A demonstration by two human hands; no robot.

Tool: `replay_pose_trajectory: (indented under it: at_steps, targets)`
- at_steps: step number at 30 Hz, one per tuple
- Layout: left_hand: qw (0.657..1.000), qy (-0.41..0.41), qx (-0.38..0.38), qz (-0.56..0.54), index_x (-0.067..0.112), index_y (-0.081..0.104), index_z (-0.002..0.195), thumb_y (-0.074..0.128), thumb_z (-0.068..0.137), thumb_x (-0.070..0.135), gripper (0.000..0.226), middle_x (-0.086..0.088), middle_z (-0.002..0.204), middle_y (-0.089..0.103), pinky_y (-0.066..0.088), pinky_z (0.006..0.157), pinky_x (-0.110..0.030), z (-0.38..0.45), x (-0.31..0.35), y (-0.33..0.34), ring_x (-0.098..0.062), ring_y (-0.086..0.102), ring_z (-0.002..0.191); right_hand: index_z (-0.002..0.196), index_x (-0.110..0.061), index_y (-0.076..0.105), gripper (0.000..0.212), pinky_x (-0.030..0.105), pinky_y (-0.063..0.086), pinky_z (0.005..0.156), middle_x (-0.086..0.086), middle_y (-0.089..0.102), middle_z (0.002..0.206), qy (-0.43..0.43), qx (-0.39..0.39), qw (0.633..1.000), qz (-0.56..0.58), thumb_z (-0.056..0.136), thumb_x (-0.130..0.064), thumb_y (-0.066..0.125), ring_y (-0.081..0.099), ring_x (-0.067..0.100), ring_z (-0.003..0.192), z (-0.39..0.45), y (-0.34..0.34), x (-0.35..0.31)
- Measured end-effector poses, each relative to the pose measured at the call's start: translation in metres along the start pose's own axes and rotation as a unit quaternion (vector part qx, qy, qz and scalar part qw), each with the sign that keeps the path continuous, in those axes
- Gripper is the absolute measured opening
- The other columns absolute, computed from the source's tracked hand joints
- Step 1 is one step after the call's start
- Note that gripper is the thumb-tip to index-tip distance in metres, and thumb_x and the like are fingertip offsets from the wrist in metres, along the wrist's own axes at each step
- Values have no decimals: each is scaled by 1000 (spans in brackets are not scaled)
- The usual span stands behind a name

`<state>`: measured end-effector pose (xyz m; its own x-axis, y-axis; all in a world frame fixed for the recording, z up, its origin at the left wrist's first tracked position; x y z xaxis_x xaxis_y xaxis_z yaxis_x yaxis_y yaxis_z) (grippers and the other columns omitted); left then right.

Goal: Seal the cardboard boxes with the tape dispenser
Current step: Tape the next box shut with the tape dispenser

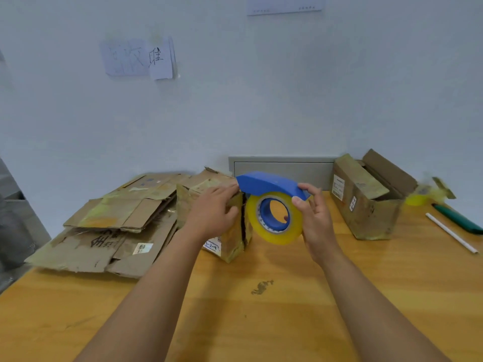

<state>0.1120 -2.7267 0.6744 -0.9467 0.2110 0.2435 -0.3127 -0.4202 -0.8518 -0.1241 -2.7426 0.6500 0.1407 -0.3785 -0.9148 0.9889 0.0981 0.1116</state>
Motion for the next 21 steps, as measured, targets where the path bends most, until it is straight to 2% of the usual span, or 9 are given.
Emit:
replay_pose_trajectory:
  at_steps: [2, 5, 9, 12, 15, 18, 19, 21]
  targets:
    - [1000, -2, -3, 2, 35, 38, 150, 50, 94, 39, 57, 13, 151, 44, 30, 111, -37, 3, 0, 2, -14, 36, 138, 125, -52, 57, 48, 53, 49, 103, -4, 61, 131, 9, -4, 1000, 1, 78, -55, 67, 60, 20, 120, -4, -3, 4]
    - [999, -19, 27, 11, 35, 48, 143, 57, 91, 53, 55, 15, 144, 51, 31, 108, -33, 7, 1, 7, -12, 41, 133, 123, -61, 56, 48, 52, 48, 105, -10, 59, 134, 25, -7, 1000, 14, 76, -57, 67, 58, 17, 124, -7, -4, 6]
    - [998, -37, 59, 2, 34, 56, 136, 58, 92, 49, 47, 15, 137, 56, 31, 105, -31, 6, 6, 13, -12, 44, 127, 121, -55, 61, 46, 53, 49, 104, -7, 62, 129, 29, 2, 999, 22, 75, -55, 67, 60, 19, 121, -8, -4, 7]
    - [999, -17, 44, -22, 33, 54, 138, 42, 89, 43, 51, 14, 141, 55, 27, 104, -30, 5, 4, 10, -12, 42, 130, 119, -51, 64, 46, 51, 50, 103, -7, 64, 127, 32, 5, 999, 26, 74, -53, 68, 61, 19, 119, -7, -7, 9]
    - [998, 7, 28, -52, 33, 49, 144, 25, 92, 40, 58, 14, 149, 46, 22, 113, -35, 1, 0, 6, -9, 35, 139, 118, -49, 64, 45, 43, 54, 97, -10, 63, 123, 28, -2, 999, 17, 73, -51, 69, 62, 18, 116, -7, -8, 9]
    - [999, 13, 20, -44, 34, 48, 145, 20, 101, 43, 52, 15, 148, 48, 25, 115, -38, 2, -3, 5, -9, 36, 141, 119, -46, 61, 49, 24, 55, 82, -20, 60, 113, 7, -9, 1000, -15, 72, -54, 71, 61, 6, 107, -9, -6, 6]
    - [999, 18, 17, -37, 33, 48, 145, 20, 102, 43, 52, 14, 147, 50, 27, 114, -39, 3, -3, 5, -9, 38, 140, 119, -46, 60, 50, 21, 53, 80, -22, 59, 112, 2, -8, 1000, -25, 71, -54, 71, 61, 3, 105, -9, -6, 5]
    - [999, 24, 15, -28, 32, 49, 144, 22, 103, 41, 50, 13, 145, 52, 31, 111, -39, 4, -1, 4, -9, 42, 137, 117, -45, 59, 50, 25, 54, 79, -17, 58, 115, 0, -9, 999, -40, 69, -52, 71, 60, 7, 104, -8, -8, 1]
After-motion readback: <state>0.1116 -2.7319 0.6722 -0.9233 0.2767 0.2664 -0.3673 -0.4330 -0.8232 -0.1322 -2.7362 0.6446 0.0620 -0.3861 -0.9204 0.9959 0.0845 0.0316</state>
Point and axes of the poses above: each hand's wrist, its own z-axis towards the middle knuckle, its own y-axis out of the palm, x = y × z, the point moved 2 cm from there along z, towards the middle knuckle
